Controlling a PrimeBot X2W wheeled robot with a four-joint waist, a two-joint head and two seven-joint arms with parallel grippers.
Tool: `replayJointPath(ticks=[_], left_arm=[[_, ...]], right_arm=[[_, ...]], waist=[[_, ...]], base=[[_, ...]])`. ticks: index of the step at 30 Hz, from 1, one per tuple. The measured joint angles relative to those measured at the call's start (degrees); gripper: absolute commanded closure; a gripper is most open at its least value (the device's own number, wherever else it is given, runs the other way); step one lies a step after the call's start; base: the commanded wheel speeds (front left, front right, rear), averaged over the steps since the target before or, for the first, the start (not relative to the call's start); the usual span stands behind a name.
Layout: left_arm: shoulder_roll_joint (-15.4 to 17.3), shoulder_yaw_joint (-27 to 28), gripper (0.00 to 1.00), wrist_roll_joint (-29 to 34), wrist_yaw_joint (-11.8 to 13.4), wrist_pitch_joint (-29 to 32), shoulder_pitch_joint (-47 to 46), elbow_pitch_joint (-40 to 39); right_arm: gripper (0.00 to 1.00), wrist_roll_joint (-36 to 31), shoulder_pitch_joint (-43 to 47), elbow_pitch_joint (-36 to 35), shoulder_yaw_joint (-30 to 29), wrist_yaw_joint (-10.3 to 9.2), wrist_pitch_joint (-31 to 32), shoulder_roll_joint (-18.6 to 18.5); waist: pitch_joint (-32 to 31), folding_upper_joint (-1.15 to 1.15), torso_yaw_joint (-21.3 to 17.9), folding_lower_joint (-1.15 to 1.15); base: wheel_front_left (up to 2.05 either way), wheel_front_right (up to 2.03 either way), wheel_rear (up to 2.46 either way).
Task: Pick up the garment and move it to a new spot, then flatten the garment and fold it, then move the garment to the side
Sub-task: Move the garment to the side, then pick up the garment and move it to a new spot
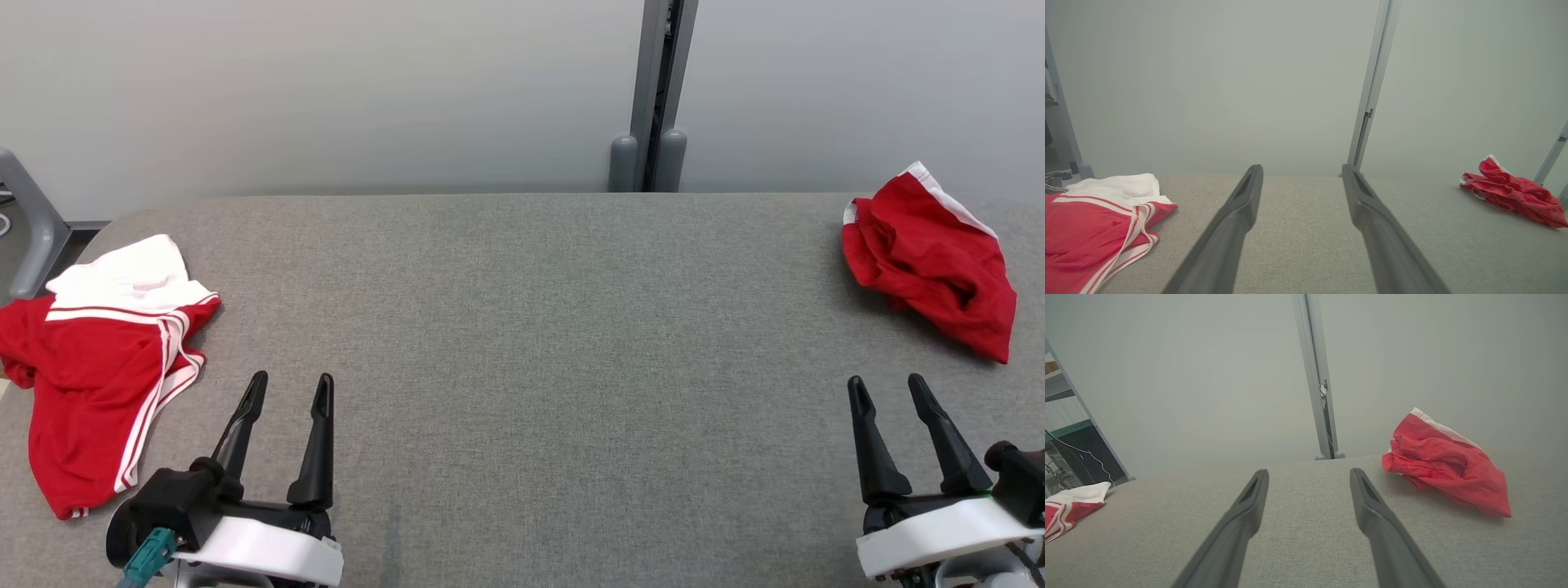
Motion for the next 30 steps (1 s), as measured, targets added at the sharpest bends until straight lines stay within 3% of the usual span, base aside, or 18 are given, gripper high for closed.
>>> replayJointPath(ticks=[11, 30], left_arm=[[-3.07, 4.23, 0.00, 6.34, -1.59, 0.00, 2.24, -1.02], [-5.17, 6.71, 0.00, 8.43, -4.12, 0.00, 1.85, 0.45]], right_arm=[[0.00, -3.33, 2.47, -1.79, 0.33, 0.00, 0.00, 2.07], [0.00, -5.15, 1.86, -2.36, 0.70, 0.00, -0.01, 2.33]], waist=[[-0.16, 0.00, 0.06, 0.00], [0.52, 0.00, -0.20, 0.00]], base=[[0.00, 0.00, 0.00], [0.00, 0.00, 0.00]])
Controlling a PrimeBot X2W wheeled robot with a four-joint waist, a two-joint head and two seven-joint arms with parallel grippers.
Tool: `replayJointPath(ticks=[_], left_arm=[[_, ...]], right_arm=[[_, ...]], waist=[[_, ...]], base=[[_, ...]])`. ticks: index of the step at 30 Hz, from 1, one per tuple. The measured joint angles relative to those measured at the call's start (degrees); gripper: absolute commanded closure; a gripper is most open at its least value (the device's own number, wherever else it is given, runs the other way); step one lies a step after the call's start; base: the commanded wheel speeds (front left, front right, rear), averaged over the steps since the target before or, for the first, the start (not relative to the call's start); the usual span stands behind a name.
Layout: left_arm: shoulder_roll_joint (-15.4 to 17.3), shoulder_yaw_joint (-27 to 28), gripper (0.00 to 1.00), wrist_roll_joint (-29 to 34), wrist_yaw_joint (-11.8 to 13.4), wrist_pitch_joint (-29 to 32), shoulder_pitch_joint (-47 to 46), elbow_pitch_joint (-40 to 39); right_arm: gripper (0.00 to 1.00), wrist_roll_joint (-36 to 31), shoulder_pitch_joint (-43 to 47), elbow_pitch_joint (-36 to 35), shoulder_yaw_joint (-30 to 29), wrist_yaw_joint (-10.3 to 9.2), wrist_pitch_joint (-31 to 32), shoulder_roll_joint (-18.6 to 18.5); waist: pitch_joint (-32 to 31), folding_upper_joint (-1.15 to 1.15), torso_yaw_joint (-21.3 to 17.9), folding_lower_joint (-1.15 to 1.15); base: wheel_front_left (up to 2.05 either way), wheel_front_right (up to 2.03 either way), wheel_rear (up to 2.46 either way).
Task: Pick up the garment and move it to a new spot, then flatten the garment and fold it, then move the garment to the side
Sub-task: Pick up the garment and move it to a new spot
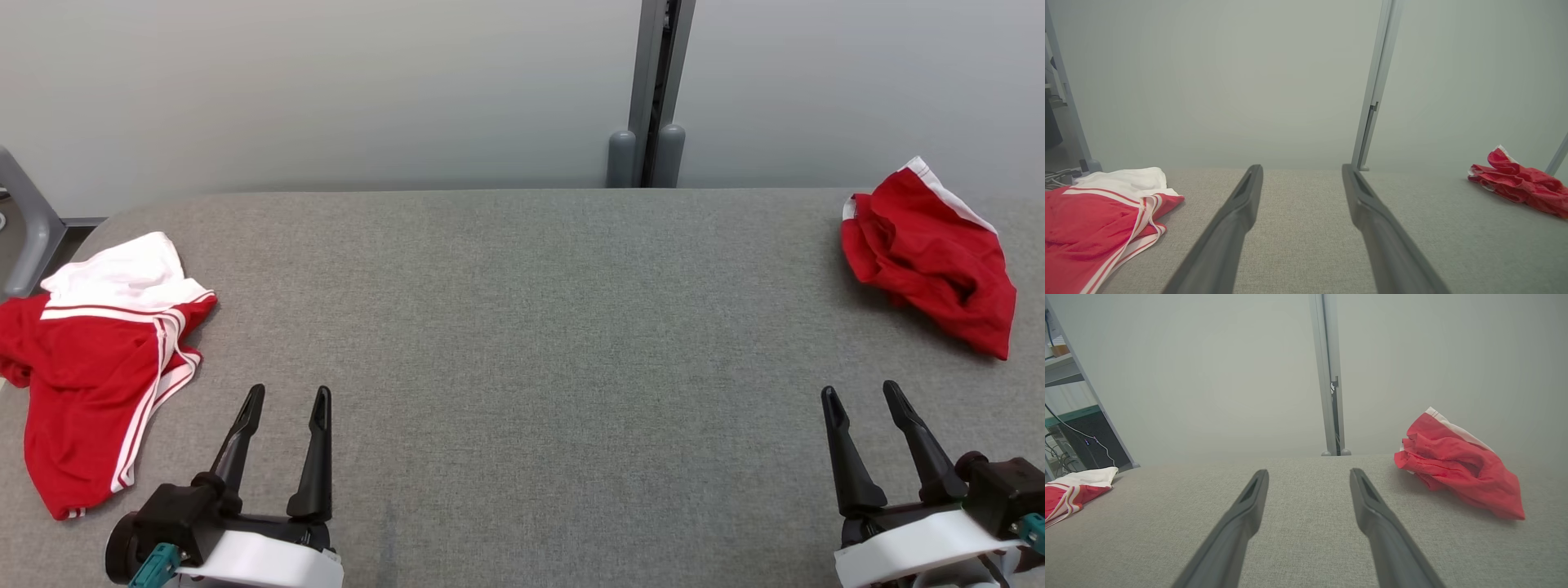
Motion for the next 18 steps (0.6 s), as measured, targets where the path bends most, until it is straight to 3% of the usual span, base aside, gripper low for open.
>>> replayJointPath(ticks=[9, 18], left_arm=[[-0.14, -0.13, 0.00, 0.18, -0.42, 0.00, -0.51, 0.79], [-0.19, 0.03, 0.00, 0.57, -0.33, 0.01, -0.82, 1.54]], right_arm=[[0.00, 0.00, 0.04, 0.56, 0.11, 0.00, 0.00, 0.10], [0.00, 1.14, -0.04, -0.33, 2.22, 0.00, 0.00, 0.16]], waist=[[-0.55, 0.00, 2.00, 0.00], [-0.92, 0.00, 8.20, 0.00]], base=[[0.00, 0.00, 0.00], [0.00, 0.00, 0.00]])
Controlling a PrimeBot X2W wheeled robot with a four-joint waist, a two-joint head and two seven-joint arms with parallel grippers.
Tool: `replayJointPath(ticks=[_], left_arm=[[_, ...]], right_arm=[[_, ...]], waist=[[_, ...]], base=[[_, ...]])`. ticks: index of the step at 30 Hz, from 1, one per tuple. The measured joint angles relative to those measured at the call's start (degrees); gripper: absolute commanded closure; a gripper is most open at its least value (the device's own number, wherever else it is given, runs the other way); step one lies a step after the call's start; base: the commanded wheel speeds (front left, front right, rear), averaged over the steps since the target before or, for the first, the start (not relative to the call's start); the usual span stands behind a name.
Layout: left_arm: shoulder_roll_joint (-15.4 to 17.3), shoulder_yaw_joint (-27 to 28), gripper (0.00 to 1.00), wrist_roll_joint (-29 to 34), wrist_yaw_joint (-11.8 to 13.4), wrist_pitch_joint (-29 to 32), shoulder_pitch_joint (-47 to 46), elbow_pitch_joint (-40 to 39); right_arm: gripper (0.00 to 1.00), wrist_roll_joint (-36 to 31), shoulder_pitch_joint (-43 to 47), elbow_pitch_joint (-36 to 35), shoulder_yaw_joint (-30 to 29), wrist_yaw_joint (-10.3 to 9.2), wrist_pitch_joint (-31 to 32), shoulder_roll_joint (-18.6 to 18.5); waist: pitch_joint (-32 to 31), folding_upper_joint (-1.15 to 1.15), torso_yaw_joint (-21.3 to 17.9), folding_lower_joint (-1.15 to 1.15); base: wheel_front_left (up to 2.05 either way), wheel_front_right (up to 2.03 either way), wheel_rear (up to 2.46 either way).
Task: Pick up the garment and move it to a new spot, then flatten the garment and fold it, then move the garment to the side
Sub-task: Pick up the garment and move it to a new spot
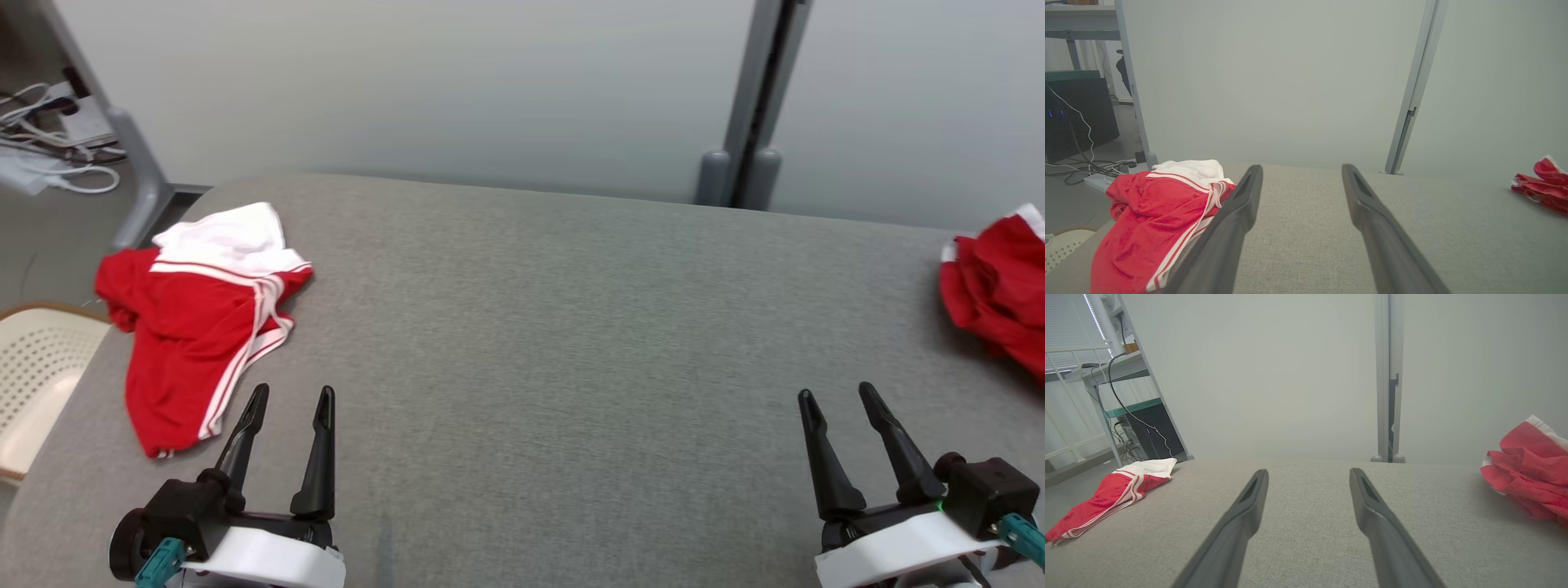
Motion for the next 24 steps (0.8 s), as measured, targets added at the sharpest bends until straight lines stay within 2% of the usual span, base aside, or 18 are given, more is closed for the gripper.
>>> replayJointPath(ticks=[12, 24], left_arm=[[-0.01, 0.09, 0.00, -0.55, 0.51, 0.00, -1.04, 1.22], [0.00, -0.08, 0.00, -0.88, 0.93, -0.01, -0.91, 2.42]], right_arm=[[0.00, 0.99, -1.42, 0.45, 3.41, 0.00, 0.00, 0.07], [0.00, 1.62, -1.65, 1.48, 6.25, 0.00, 0.01, 0.32]], waist=[[0.50, 0.00, 8.53, 0.00], [-0.48, 0.00, 15.30, 0.00]], base=[[0.00, 0.00, 0.00], [0.00, 0.00, 0.00]])
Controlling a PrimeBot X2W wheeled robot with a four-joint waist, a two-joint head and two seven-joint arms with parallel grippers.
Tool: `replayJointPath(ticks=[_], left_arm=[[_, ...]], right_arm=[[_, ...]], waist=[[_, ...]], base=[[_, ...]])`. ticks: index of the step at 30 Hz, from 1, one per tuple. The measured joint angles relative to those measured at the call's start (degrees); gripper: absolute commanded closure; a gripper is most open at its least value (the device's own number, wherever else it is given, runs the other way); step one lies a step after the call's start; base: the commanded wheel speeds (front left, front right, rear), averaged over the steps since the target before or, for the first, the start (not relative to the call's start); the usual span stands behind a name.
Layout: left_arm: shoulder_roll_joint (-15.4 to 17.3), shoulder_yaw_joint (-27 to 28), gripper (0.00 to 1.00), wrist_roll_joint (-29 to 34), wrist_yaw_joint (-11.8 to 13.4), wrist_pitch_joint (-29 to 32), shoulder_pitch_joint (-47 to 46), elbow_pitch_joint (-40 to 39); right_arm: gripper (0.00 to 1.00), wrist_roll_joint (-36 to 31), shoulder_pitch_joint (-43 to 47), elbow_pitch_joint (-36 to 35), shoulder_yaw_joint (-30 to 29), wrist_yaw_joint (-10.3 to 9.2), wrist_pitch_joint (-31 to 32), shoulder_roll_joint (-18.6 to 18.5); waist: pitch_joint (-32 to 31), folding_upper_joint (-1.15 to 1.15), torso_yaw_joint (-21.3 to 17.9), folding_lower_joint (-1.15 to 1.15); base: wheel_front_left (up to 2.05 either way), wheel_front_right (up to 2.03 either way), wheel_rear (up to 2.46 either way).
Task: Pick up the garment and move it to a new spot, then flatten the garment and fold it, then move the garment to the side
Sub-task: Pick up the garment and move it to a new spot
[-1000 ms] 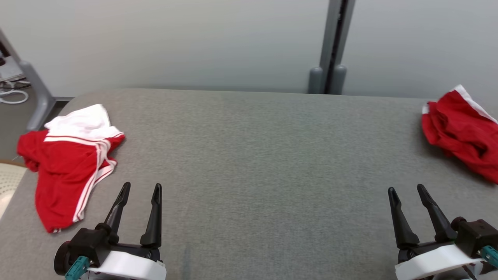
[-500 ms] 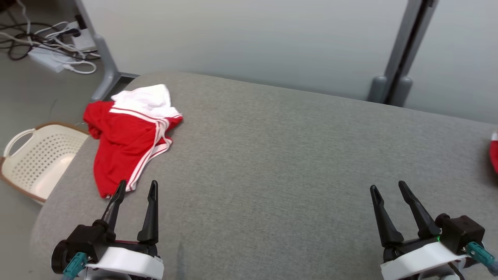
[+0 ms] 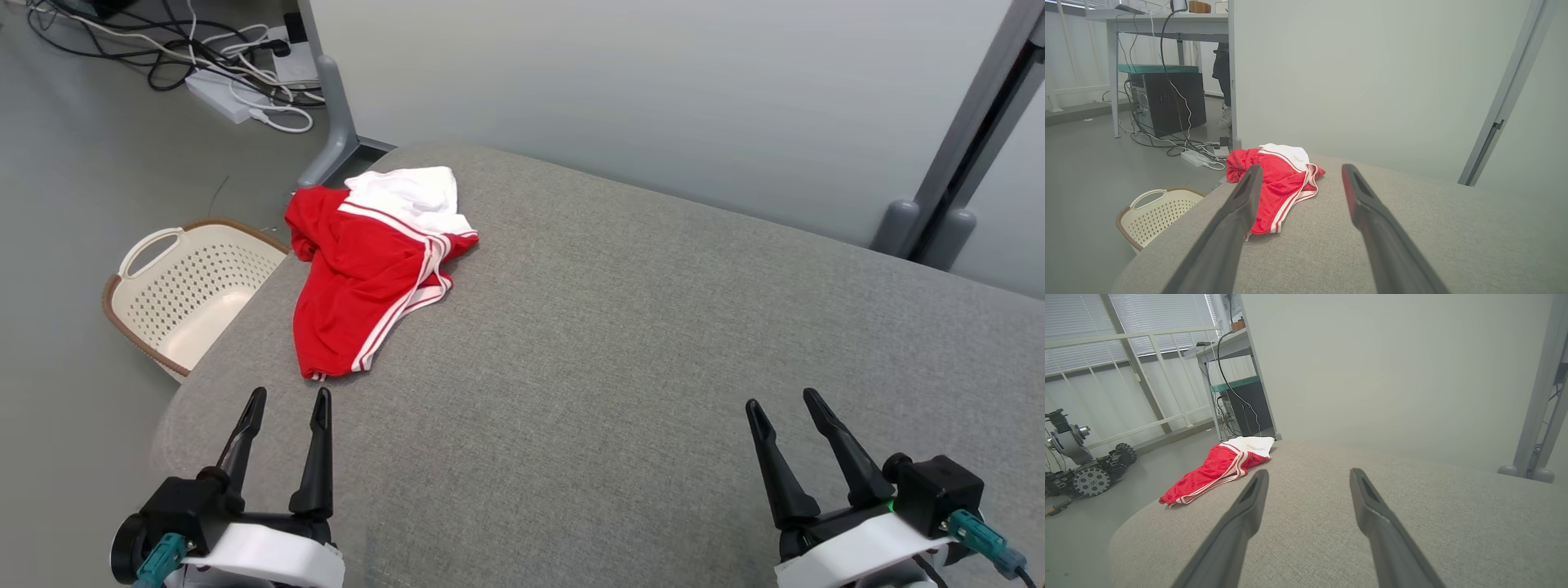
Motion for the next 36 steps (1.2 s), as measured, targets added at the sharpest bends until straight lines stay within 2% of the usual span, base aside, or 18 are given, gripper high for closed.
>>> replayJointPath(ticks=[7, 16, 23, 31, 36], left_arm=[[0.00, 0.31, 0.00, 0.00, -0.10, 0.01, 0.06, 0.42], [0.16, 0.96, 0.00, 0.19, -0.25, 0.01, 0.05, 0.51], [3.11, 1.51, 0.00, -0.24, -0.63, 1.19, -2.11, -0.74], [9.27, 1.12, 0.00, -3.92, -1.54, 11.16, -10.70, 0.44], [12.54, 0.74, 0.00, -7.51, -1.63, 19.86, -16.67, 2.58]], right_arm=[[0.00, 0.27, -0.37, 0.24, 0.60, 0.00, -0.01, -0.02], [0.00, 0.67, -0.91, 0.68, 2.03, 0.00, -0.01, -0.07], [0.00, 0.85, -1.82, 0.62, 2.31, 0.00, -0.01, -0.21], [0.00, 0.87, -4.13, 0.40, 2.82, 0.00, -0.01, -0.44], [0.00, 0.87, -6.17, 0.41, 3.22, 0.00, -0.01, -0.55]], waist=[[-0.32, 0.00, 1.59, 0.00], [-0.20, 0.00, 0.46, 0.00], [1.31, 0.00, -0.91, 0.00], [4.74, 0.00, -3.70, 0.00], [6.95, 0.00, -6.45, 0.00]], base=[[0.00, 0.00, 0.00], [0.00, 0.00, 0.00], [0.00, 0.00, 0.00], [0.00, 0.00, 0.00], [0.00, 0.00, 0.00]])
